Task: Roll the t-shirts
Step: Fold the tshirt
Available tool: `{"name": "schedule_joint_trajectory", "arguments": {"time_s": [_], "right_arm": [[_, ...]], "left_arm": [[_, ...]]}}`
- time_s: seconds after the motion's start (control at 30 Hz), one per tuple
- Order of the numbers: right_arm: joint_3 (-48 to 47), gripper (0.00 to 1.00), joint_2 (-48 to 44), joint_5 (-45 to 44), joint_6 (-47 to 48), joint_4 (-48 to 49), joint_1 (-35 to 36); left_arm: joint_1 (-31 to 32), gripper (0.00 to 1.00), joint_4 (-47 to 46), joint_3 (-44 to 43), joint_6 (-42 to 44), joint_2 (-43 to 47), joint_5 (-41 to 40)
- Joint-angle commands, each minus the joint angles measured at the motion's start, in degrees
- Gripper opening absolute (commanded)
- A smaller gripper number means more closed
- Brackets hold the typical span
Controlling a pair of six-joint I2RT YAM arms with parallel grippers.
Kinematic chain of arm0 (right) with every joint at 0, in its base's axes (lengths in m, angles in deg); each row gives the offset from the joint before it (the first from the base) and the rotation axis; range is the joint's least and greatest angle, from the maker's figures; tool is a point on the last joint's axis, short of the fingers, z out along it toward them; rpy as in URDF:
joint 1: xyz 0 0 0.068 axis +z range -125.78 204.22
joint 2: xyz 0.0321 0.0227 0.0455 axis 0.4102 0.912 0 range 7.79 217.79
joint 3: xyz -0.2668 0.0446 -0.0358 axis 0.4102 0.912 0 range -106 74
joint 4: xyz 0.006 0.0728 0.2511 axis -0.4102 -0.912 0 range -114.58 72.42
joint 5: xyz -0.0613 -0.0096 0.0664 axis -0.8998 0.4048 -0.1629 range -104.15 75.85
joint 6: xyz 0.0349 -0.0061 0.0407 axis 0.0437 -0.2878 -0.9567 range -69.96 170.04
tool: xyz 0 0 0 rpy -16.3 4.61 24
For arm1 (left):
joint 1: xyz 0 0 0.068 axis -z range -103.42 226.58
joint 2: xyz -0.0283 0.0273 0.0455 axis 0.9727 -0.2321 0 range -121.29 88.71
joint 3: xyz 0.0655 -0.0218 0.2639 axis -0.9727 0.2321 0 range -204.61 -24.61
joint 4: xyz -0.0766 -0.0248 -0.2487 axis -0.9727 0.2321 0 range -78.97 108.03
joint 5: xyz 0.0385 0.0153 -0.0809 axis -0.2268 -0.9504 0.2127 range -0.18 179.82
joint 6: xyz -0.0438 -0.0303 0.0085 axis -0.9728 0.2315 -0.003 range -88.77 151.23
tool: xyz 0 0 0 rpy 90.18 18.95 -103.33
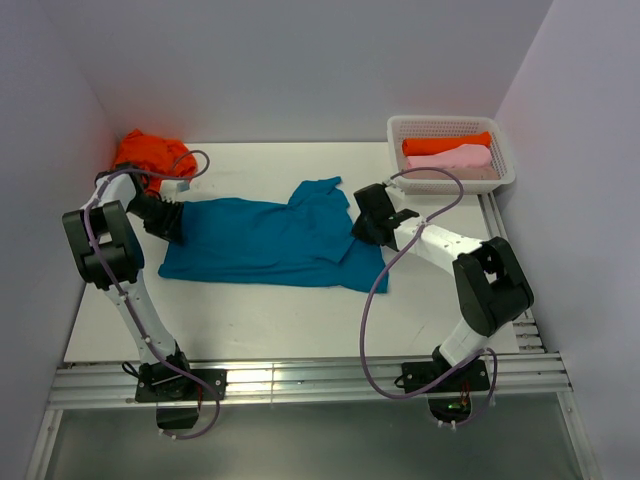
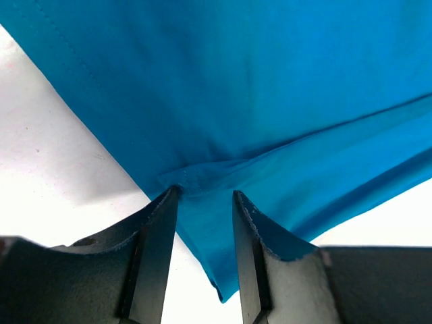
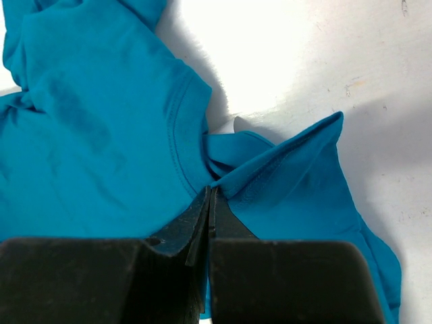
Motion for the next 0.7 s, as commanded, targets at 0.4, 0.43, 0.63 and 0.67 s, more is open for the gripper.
{"name": "schedule_joint_trajectory", "arguments": {"time_s": [0.4,0.43,0.63,0.67], "right_arm": [[-0.23,0.0,-0.29,-0.41,0.89,2.39,-0.41],[-0.23,0.0,-0.29,-0.49,0.89,2.3,-0.41],[-0.41,0.0,-0.55,-0.76,0.89,1.69,-0.41],[-0.41,0.0,-0.64,-0.84,0.89,1.6,-0.41]], "left_arm": [[0.84,0.2,-0.41,-0.5,-0.69,2.87,-0.76],[0.76,0.17,-0.41,-0.59,-0.6,2.95,-0.67],[0.84,0.0,-0.41,-0.94,-0.69,4.71,-0.15],[0.84,0.0,-0.58,-1.11,-0.86,4.97,0.03]]}}
